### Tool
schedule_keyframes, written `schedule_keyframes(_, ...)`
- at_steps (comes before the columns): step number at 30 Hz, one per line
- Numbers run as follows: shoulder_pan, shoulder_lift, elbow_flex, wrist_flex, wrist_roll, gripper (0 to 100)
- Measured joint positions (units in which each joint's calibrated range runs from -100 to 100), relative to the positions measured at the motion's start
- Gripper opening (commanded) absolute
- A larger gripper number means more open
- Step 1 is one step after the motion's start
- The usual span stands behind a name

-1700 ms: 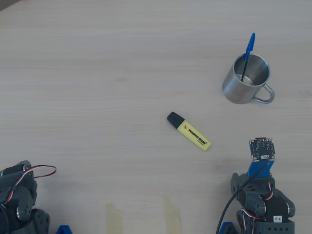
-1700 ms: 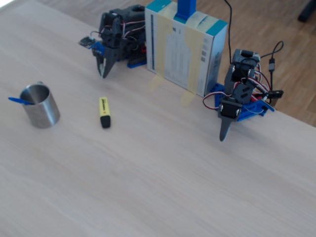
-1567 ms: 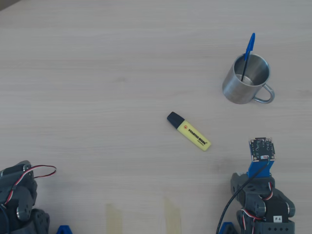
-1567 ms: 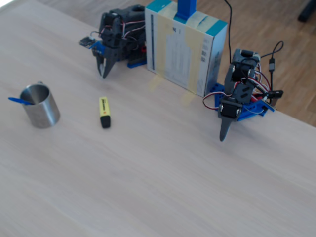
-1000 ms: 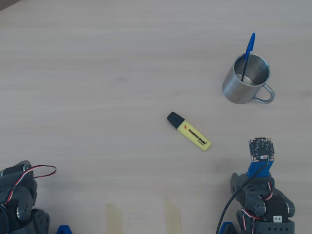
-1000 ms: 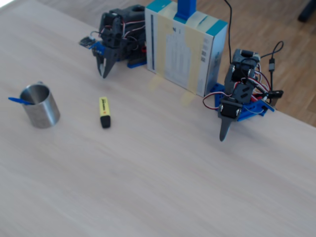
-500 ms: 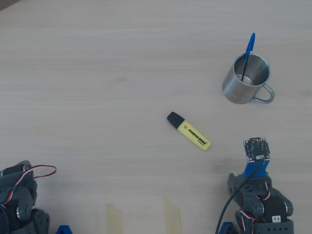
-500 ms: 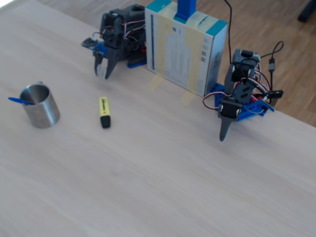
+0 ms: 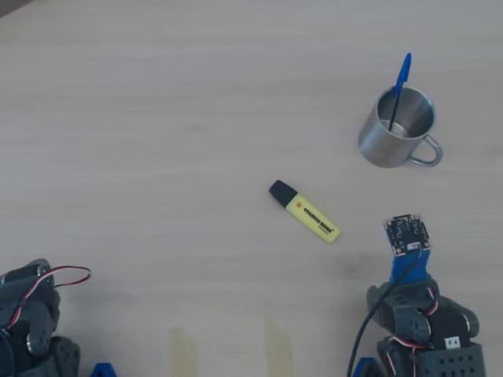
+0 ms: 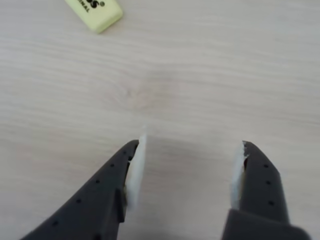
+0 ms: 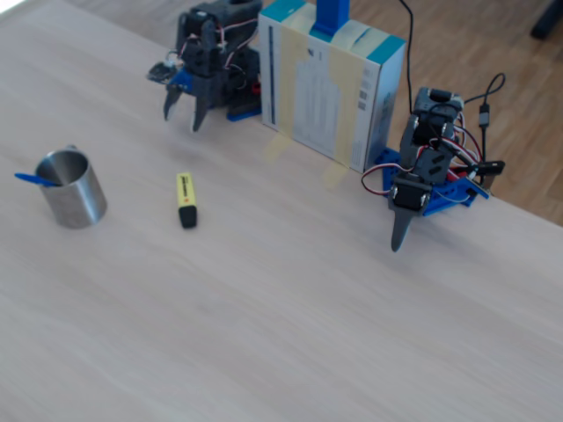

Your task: Grab the yellow pen and put it in the silver cup.

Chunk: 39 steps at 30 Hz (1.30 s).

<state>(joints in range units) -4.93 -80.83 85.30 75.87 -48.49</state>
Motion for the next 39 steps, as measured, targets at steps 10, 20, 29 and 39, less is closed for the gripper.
schedule_keyframes(10, -1.8, 15.0, -10.3, 0.0, 1.6, 32)
schedule_keyframes(20, -5.9, 32.0, -24.8, 0.0, 4.7, 32)
schedule_keyframes(29, -8.4, 45.9, -37.2, 0.0, 6.8, 32)
schedule_keyframes(39, -12.5, 56.5, -47.2, -1.8, 7.0, 32)
